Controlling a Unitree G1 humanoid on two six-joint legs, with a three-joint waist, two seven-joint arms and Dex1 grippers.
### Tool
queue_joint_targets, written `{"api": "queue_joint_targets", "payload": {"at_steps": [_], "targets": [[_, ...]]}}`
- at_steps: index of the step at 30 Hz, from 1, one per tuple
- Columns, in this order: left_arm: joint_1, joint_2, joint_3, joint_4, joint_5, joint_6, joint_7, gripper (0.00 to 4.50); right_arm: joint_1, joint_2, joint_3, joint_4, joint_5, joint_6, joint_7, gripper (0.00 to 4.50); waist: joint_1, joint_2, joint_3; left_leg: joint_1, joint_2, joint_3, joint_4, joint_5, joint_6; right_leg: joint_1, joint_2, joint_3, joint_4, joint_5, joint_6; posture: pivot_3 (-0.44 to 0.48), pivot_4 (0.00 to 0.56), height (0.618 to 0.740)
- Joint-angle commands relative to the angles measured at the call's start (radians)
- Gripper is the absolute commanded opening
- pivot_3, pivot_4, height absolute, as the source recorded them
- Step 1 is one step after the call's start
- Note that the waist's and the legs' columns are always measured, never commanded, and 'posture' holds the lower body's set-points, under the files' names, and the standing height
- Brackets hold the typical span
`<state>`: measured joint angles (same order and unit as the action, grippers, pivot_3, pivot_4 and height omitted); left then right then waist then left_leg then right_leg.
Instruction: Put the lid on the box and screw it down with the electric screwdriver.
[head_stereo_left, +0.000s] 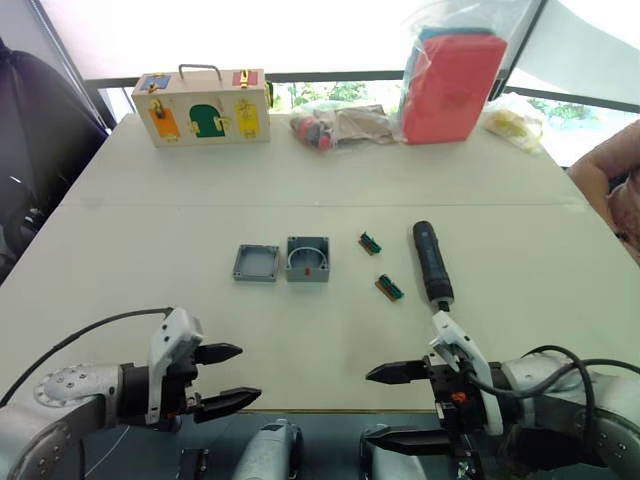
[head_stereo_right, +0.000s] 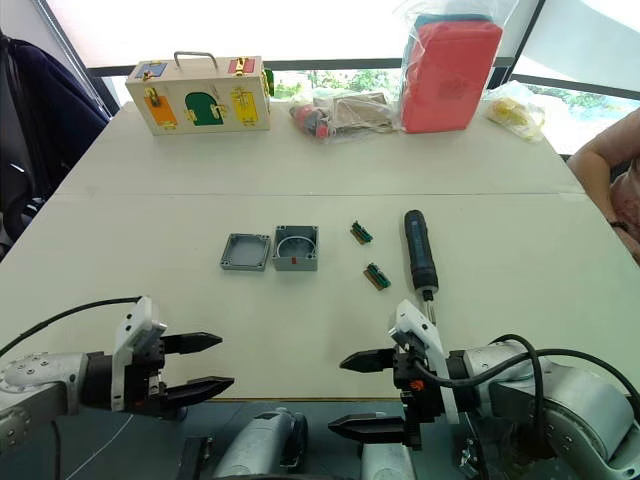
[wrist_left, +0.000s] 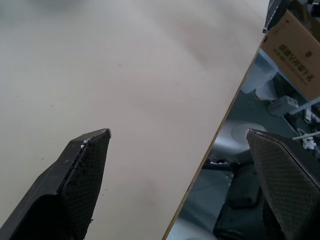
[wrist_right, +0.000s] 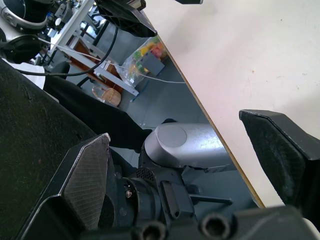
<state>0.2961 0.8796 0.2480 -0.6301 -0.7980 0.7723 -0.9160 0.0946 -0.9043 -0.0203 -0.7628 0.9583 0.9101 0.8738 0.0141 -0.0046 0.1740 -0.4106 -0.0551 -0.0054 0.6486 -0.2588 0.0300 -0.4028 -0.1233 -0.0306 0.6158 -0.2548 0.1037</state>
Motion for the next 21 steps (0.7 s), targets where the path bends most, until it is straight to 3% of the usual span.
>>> {"api": "queue_joint_targets", "payload": {"at_steps": [1, 13, 17, 21], "targets": [[-0.031, 0.002, -0.006, -0.006, -0.014, -0.005, -0.01, 4.45, -0.003, -0.001, -0.02, -0.026, 0.019, -0.014, -0.007, 4.5, 0.001, 0.0, 0.0, 0.0, 0.0, 0.0, 0.0, 0.0, 0.0, 0.0, 0.0, 0.0, 0.0, 0.0, 0.0, 0.0, 0.15, 0.74], [-0.084, 0.005, -0.009, 0.002, -0.032, 0.013, 0.005, 4.45, -0.042, 0.039, -0.008, -0.013, -0.025, -0.046, -0.071, 4.5, 0.0, 0.0, 0.0, 0.0, 0.0, 0.0, 0.0, 0.0, 0.0, 0.0, 0.0, 0.0, -0.001, 0.0, 0.0, 0.0, 0.15, 0.74], [-0.137, -0.026, 0.016, 0.01, -0.039, 0.064, 0.133, 4.45, -0.075, 0.065, 0.0, -0.004, -0.051, -0.024, -0.16, 4.5, 0.001, 0.0, 0.0, 0.0, 0.0, 0.0, 0.0, 0.0, 0.0, 0.0, 0.0, 0.0, -0.001, 0.0, 0.0, 0.0, 0.15, 0.74], [-0.204, -0.013, 0.044, 0.057, -0.116, 0.136, 0.129, 4.45, -0.077, 0.074, -0.012, 0.015, -0.019, -0.038, -0.123, 4.5, 0.0, -0.001, 0.0, 0.0, 0.0, 0.0, 0.0, 0.0, 0.0, 0.0, 0.001, 0.0, -0.001, 0.0, 0.0, 0.0, 0.15, 0.74]]}}
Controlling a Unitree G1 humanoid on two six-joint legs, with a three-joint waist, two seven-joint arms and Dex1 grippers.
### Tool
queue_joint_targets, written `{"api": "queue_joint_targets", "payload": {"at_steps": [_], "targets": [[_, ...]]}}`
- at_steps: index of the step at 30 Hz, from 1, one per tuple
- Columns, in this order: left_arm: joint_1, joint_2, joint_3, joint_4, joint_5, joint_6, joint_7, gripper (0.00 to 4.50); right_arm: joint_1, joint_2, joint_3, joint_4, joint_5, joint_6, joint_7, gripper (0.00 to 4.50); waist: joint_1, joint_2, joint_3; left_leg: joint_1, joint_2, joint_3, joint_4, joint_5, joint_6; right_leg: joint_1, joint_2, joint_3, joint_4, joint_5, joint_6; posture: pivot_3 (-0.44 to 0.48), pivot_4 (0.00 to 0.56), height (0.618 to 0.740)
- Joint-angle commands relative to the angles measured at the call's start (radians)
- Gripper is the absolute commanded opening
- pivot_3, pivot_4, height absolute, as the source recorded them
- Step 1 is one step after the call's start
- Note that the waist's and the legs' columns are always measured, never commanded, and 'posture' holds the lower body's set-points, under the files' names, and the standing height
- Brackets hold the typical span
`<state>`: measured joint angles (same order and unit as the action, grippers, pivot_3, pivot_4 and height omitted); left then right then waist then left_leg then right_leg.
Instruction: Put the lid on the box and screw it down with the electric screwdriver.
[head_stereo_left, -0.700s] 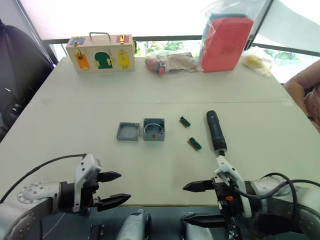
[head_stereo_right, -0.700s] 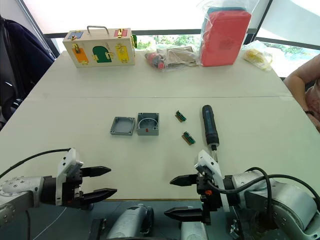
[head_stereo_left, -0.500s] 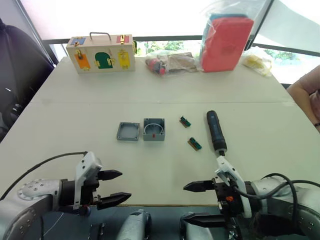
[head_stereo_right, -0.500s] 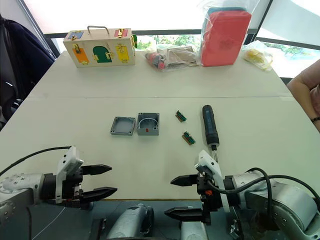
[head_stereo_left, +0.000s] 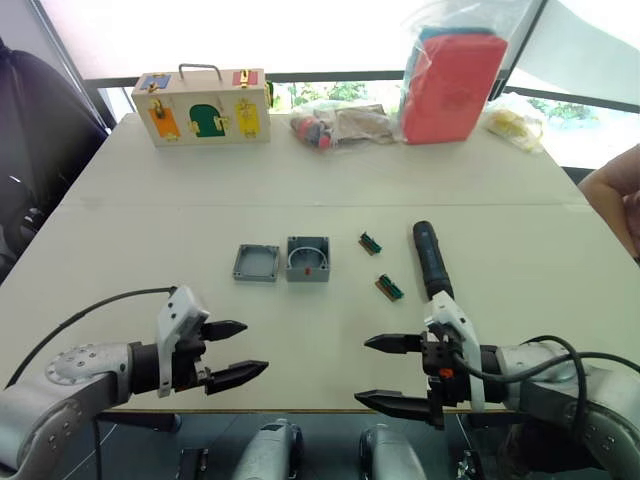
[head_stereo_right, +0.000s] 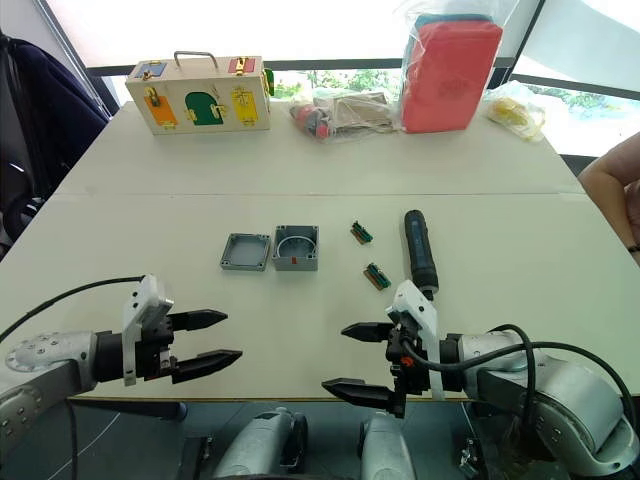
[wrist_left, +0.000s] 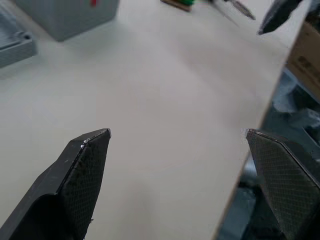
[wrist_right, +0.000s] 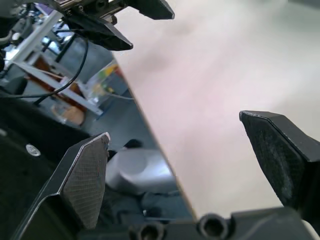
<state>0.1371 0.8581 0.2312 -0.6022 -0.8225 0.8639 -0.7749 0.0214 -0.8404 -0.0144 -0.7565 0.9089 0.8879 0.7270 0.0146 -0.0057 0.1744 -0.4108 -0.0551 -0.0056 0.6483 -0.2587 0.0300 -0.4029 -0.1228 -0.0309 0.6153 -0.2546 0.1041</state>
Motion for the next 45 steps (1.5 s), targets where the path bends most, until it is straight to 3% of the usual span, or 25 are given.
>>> {"api": "queue_joint_targets", "payload": {"at_steps": [1, 5, 11, 17, 22, 27, 39, 42, 45], "targets": [[-0.06, 0.012, 0.069, 0.043, -0.105, 0.052, -0.02, 4.45, -0.006, 0.012, -0.02, 0.012, 0.027, -0.022, 0.029, 4.5, 0.0, 0.0, 0.0, 0.0, 0.0, 0.0, 0.0, 0.0, 0.0, 0.0, 0.0, 0.0, 0.0, 0.0, 0.0, 0.0, 0.15, 0.74], [-0.107, 0.081, 0.038, 0.086, -0.038, 0.026, -0.077, 4.45, -0.036, 0.06, -0.03, 0.034, 0.022, -0.031, -0.034, 4.5, -0.002, -0.002, 0.0, 0.0, 0.0, 0.0, 0.0, 0.0, 0.0, 0.0, 0.0, 0.0, 0.0, 0.0, 0.0, 0.0, 0.15, 0.74], [-0.441, 0.155, -0.136, 0.243, 0.114, -0.06, -0.184, 4.45, -0.185, 0.127, 0.0, 0.036, -0.013, -0.029, -0.137, 4.5, 0.003, -0.002, 0.001, 0.0, 0.0, 0.0, 0.0, 0.0, 0.0, -0.001, 0.0, -0.001, 0.001, 0.0, 0.0, 0.0, 0.15, 0.74], [-0.891, 0.129, -0.519, 0.422, 0.402, -0.187, -0.432, 4.45, -0.322, 0.181, 0.156, 0.056, -0.136, 0.013, -0.227, 4.5, -0.001, -0.003, 0.001, -0.006, -0.001, 0.0, 0.001, 0.001, -0.001, -0.003, 0.004, -0.001, 0.001, 0.003, 0.002, 0.0, 0.15, 0.74], [-1.097, -0.003, -0.672, 0.605, 0.557, -0.283, -0.516, 4.45, -0.315, 0.195, 0.237, 0.047, -0.226, 0.044, -0.283, 4.5, -0.002, -0.003, 0.001, -0.015, -0.001, 0.0, 0.004, 0.005, -0.007, -0.01, 0.006, -0.002, 0.007, 0.005, 0.007, 0.0, 0.15, 0.74], [-1.165, -0.142, -0.769, 0.815, 0.722, -0.419, -0.508, 4.45, -0.311, 0.243, 0.225, 0.026, -0.238, 0.101, -0.359, 4.5, -0.006, -0.003, 0.001, -0.016, -0.001, 0.001, 0.014, 0.0, 0.003, -0.009, 0.006, -0.002, 0.015, 0.004, 0.009, 0.0, 0.15, 0.74], [-1.217, -0.341, -0.792, 1.084, 0.862, -0.572, -0.553, 4.45, -0.235, 0.312, 0.168, -0.06, -0.241, 0.154, -0.475, 4.5, -0.002, -0.004, 0.002, -0.017, -0.002, 0.0, 0.018, -0.001, 0.004, -0.008, 0.006, -0.002, 0.016, 0.005, 0.011, 0.0, 0.15, 0.74], [-1.227, -0.364, -0.786, 1.116, 0.876, -0.597, -0.574, 3.75, -0.224, 0.314, 0.157, -0.074, -0.24, 0.162, -0.491, 4.5, -0.003, -0.004, 0.002, -0.016, -0.002, 0.0, 0.018, -0.001, 0.004, -0.008, 0.006, -0.002, 0.016, 0.005, 0.011, 0.0, 0.15, 0.74], [-1.23, -0.373, -0.791, 1.147, 0.898, -0.629, -0.6, 2.6, -0.218, 0.32, 0.149, -0.084, -0.239, 0.172, -0.506, 4.5, -0.003, -0.004, 0.002, -0.016, -0.002, 0.0, 0.018, -0.001, 0.004, -0.008, 0.006, -0.002, 0.016, 0.005, 0.012, 0.0, 0.15, 0.74]]}}
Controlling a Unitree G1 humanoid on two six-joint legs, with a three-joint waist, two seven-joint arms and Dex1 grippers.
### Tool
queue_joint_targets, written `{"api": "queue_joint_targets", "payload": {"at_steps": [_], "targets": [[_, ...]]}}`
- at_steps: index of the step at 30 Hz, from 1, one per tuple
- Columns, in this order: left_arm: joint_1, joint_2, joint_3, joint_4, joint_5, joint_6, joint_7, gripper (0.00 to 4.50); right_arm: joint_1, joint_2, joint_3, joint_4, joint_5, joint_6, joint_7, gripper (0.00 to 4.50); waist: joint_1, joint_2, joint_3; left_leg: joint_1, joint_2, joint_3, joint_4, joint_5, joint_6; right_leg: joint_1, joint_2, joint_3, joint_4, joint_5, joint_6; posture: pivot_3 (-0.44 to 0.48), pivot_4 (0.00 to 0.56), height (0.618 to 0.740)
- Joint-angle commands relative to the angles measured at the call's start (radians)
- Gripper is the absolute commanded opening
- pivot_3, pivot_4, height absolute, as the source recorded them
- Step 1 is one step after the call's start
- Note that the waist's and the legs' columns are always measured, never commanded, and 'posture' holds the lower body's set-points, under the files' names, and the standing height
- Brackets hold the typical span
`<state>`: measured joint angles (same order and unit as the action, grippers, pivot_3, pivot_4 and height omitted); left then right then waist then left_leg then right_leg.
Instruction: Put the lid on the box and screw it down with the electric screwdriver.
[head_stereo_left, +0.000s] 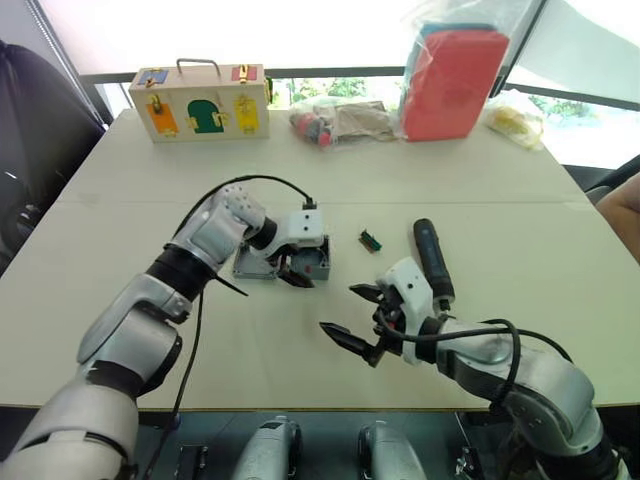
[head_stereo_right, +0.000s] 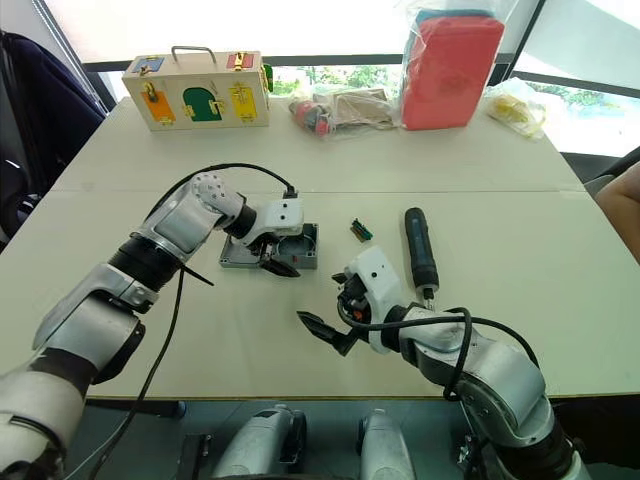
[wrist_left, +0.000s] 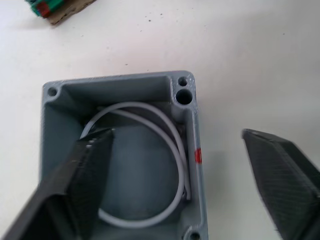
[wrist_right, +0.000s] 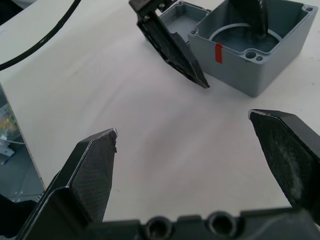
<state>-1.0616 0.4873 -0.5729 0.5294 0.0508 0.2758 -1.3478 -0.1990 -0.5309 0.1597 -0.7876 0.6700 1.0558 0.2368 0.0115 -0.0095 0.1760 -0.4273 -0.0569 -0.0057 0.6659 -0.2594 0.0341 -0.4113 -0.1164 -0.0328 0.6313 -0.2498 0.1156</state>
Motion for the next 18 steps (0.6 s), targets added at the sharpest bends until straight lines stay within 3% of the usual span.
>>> {"api": "queue_joint_targets", "payload": {"at_steps": [1, 5, 7, 12, 15, 18], "targets": [[-0.032, -0.005, 0.014, 0.027, 0.032, -0.052, -0.031, 2.24, 0.003, 0.013, -0.027, -0.056, -0.001, 0.008, -0.022, 4.5, 0.0, 0.0, 0.0, 0.0, 0.0, 0.0, 0.0, 0.0, 0.0, 0.0, 0.0, 0.0, 0.0, 0.0, 0.0, 0.0, 0.15, 0.74], [-0.046, -0.024, 0.027, 0.073, 0.048, -0.09, -0.039, 0.66, 0.006, 0.025, -0.029, -0.059, -0.005, 0.017, -0.043, 4.5, 0.001, 0.0, 0.0, 0.0, 0.0, 0.0, 0.0, 0.0, 0.0, 0.0, 0.0, 0.0, 0.0, 0.0, 0.0, 0.0, 0.15, 0.74], [-0.051, -0.03, 0.031, 0.091, 0.054, -0.107, -0.049, 0.08, 0.009, 0.027, -0.028, -0.059, -0.006, 0.019, -0.047, 4.5, 0.002, 0.0, 0.0, 0.0, 0.0, 0.0, 0.0, 0.0, 0.0, 0.0, 0.0, 0.0, 0.0, 0.0, 0.0, 0.0, 0.15, 0.74], [-0.068, -0.043, 0.058, 0.112, 0.031, -0.141, -0.106, 0.08, 0.037, -0.025, -0.047, -0.112, 0.066, 0.043, 0.025, 4.5, 0.001, 0.0, 0.0, 0.0, 0.0, 0.0, 0.001, 0.0, 0.0, 0.0, 0.0, 0.0, 0.0, 0.0, 0.0, 0.0, 0.15, 0.74], [-0.081, -0.031, 0.071, 0.113, -0.027, -0.24, -0.221, 0.08, 0.065, -0.077, -0.125, -0.158, 0.168, 0.056, 0.092, 4.5, 0.001, 0.0, 0.0, 0.0, 0.0, 0.0, 0.001, -0.001, 0.001, 0.001, 0.0, 0.0, 0.0, 0.0, 0.0, 0.0, 0.15, 0.74], [-0.101, 0.035, -0.032, 0.066, -0.181, -0.292, -0.267, 0.08, 0.085, -0.126, -0.189, -0.179, 0.23, 0.063, 0.119, 4.5, 0.0, 0.0, 0.0, 0.0, 0.0, 0.0, 0.001, -0.001, 0.001, 0.001, 0.0, 0.0, 0.0, 0.0, 0.0, 0.0, 0.15, 0.74]]}}
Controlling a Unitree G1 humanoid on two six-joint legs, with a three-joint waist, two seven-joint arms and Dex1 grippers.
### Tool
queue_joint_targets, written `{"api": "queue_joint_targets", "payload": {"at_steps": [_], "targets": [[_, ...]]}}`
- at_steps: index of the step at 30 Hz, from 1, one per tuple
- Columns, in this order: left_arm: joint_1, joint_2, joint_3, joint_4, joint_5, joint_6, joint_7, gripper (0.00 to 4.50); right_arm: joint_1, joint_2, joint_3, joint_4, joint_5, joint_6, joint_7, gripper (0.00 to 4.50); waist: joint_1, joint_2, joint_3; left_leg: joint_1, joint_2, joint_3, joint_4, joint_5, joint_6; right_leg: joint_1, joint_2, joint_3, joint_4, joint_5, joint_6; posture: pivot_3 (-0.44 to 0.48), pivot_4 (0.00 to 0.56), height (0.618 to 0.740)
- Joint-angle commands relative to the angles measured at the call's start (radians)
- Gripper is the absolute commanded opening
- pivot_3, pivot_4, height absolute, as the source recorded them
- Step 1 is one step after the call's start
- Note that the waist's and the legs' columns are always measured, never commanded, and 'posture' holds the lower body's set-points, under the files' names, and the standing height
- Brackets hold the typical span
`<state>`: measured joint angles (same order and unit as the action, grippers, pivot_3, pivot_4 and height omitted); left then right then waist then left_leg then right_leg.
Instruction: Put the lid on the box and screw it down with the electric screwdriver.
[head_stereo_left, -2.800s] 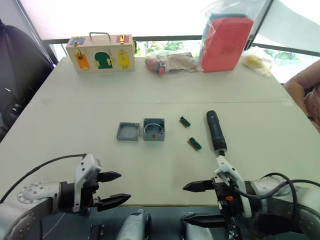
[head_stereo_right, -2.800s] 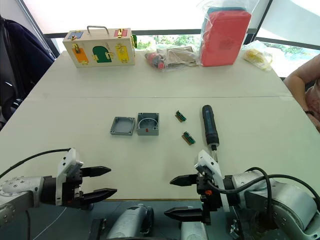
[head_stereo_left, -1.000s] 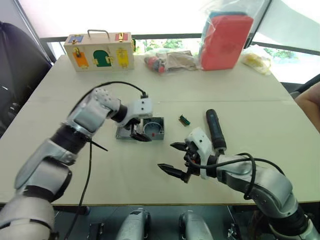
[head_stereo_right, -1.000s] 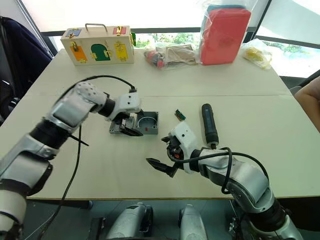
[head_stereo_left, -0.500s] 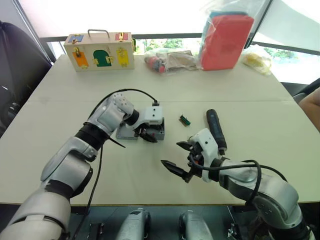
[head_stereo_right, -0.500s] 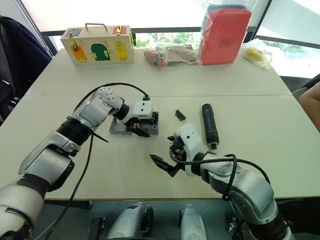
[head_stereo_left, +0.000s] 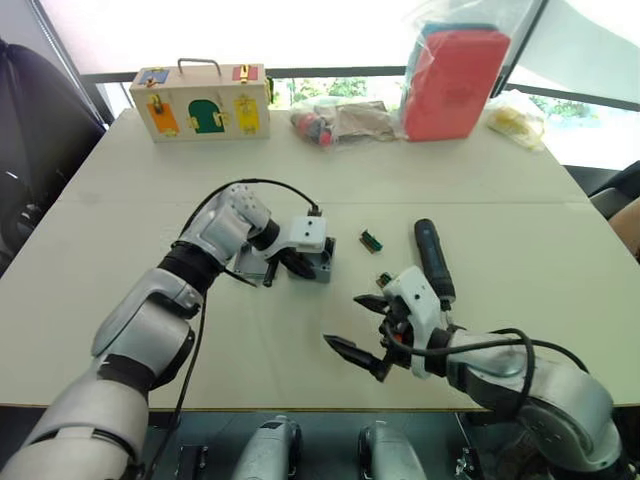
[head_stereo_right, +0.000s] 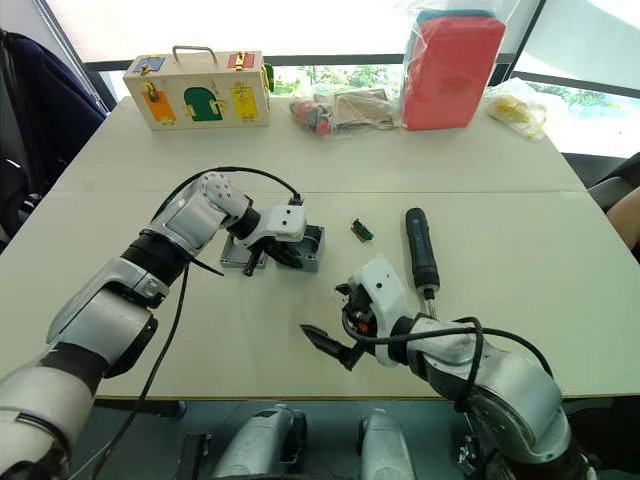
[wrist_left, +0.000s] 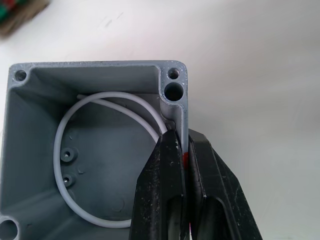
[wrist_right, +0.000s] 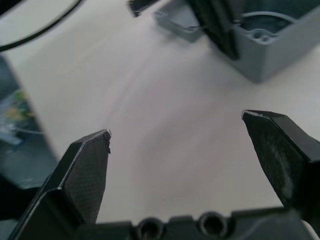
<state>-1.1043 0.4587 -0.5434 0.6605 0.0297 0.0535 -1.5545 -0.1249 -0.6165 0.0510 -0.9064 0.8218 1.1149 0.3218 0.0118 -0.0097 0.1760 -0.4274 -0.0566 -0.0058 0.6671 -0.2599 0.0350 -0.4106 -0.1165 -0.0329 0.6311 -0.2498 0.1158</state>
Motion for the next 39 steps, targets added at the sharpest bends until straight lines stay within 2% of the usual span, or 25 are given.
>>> {"api": "queue_joint_targets", "payload": {"at_steps": [1, 5, 9, 16, 18, 19, 23, 25, 29, 32, 35, 37, 39], "targets": [[-0.067, 0.077, -0.097, -0.072, -0.197, -0.094, -0.06, 0.08, 0.015, -0.055, -0.094, -0.061, 0.087, 0.005, 0.038, 4.5, -0.001, 0.0, 0.0, 0.0, 0.0, 0.0, 0.0, 0.0, 0.0, 0.0, 0.0, 0.0, 0.0, 0.0, 0.0, 0.0, 0.15, 0.74], [-0.107, 0.125, -0.261, -0.055, -0.296, -0.221, -0.06, 0.08, 0.026, -0.091, -0.115, -0.06, 0.102, 0.001, 0.03, 4.5, 0.002, 0.0, 0.0, 0.0, 0.0, -0.001, 0.0, 0.0, 0.0, 0.0, -0.001, 0.0, 0.0, 0.0, 0.0, 0.0, 0.15, 0.74], [-0.137, 0.138, -0.381, -0.009, -0.351, -0.325, -0.06, 0.08, 0.037, -0.08, -0.119, -0.072, 0.115, -0.001, -0.015, 4.5, 0.001, 0.0, 0.0, 0.0, 0.0, -0.001, 0.0, 0.0, 0.0, 0.001, -0.001, 0.0, 0.0, 0.0, 0.0, 0.0, 0.15, 0.74], [-0.159, 0.1, -0.471, 0.125, -0.333, -0.506, -0.06, 0.08, 0.045, -0.071, -0.112, -0.097, 0.144, 0.006, -0.094, 4.5, 0.001, 0.0, 0.0, 0.0, 0.0, 0.0, 0.0, 0.0, 0.0, 0.001, -0.001, 0.0, 0.0, 0.0, 0.0, 0.0, 0.15, 0.74], [-0.163, 0.08, -0.46, 0.163, -0.325, -0.531, -0.06, 0.62, 0.044, -0.079, -0.119, -0.099, 0.162, 0.006, -0.103, 4.5, 0.002, 0.0, 0.0, 0.0, 0.0, 0.0, 0.0, 0.0, 0.0, 0.001, -0.001, 0.0, 0.0, 0.0, 0.0, 0.0, 0.15, 0.74], [-0.165, 0.074, -0.455, 0.177, -0.32, -0.545, -0.06, 0.75, 0.041, -0.084, -0.122, -0.098, 0.173, 0.007, -0.107, 4.5, 0.002, 0.0, 0.0, 0.0, 0.0, 0.0, 0.001, 0.0, 0.0, 0.001, -0.001, 0.0, 0.0, 0.0, 0.0, 0.0, 0.15, 0.74], [-0.189, 0.09, -0.425, 0.176, -0.346, -0.515, -0.06, 2.14, 0.016, -0.113, -0.134, -0.092, 0.231, 0.009, -0.102, 4.5, 0.0, 0.0, 0.0, 0.0, 0.0, 0.0, 0.001, 0.0, 0.001, 0.001, -0.001, 0.0, 0.0, 0.0, 0.0, 0.0, 0.15, 0.74], [-0.22, 0.143, -0.419, 0.14, -0.37, -0.48, -0.06, 2.14, -0.012, -0.134, -0.133, -0.082, 0.27, 0.006, -0.089, 4.5, -0.001, -0.001, 0.0, 0.0, 0.0, 0.0, 0.001, 0.0, 0.001, 0.001, -0.001, 0.0, 0.0, 0.0, 0.0, 0.0, 0.15, 0.74], [-0.29, 0.317, -0.39, 0.004, -0.484, -0.27, -0.06, 2.14, -0.113, -0.181, -0.159, -0.025, 0.394, -0.013, -0.035, 4.5, -0.014, -0.001, 0.001, 0.0, 0.0, 0.0, 0.001, 0.0, 0.001, 0.0, 0.0, 0.0, 0.0, 0.0, 0.0, 0.0, 0.15, 0.74], [-0.307, 0.437, -0.345, -0.072, -0.532, 0.002, -0.06, 2.14, -0.225, -0.164, -0.158, 0.049, 0.403, -0.06, -0.01, 4.5, -0.024, 0.0, 0.0, 0.0, 0.001, -0.001, 0.0, 0.0, 0.001, 0.0, 0.0, 0.0, 0.0, 0.0, 0.001, 0.0, 0.15, 0.74], [-0.266, 0.506, -0.204, -0.133, -0.565, 0.348, -0.044, 2.14, -0.32, -0.16, -0.089, 0.096, 0.33, -0.087, 0.05, 4.5, -0.024, 0.0, 0.0, 0.001, 0.0, -0.001, 0.0, -0.001, 0.001, 0.001, 0.001, 0.0, 0.0, -0.001, 0.001, 0.0, 0.15, 0.74], [-0.218, 0.521, -0.104, -0.193, -0.578, 0.496, 0.038, 2.14, -0.346, -0.166, -0.039, 0.104, 0.277, -0.1, 0.087, 4.5, -0.023, 0.0, 0.0, 0.001, 0.0, -0.001, 0.001, -0.001, 0.001, 0.001, 0.001, 0.0, 0.001, -0.002, 0.003, 0.0, 0.15, 0.74], [-0.167, 0.495, -0.026, -0.227, -0.538, 0.672, 0.243, 2.14, -0.377, -0.178, 0.031, 0.115, 0.184, -0.127, 0.125, 4.5, -0.021, 0.0, 0.001, 0.001, 0.0, -0.001, 0.001, -0.001, 0.001, 0.001, 0.001, 0.0, 0.001, -0.002, 0.004, 0.0, 0.15, 0.74]]}}
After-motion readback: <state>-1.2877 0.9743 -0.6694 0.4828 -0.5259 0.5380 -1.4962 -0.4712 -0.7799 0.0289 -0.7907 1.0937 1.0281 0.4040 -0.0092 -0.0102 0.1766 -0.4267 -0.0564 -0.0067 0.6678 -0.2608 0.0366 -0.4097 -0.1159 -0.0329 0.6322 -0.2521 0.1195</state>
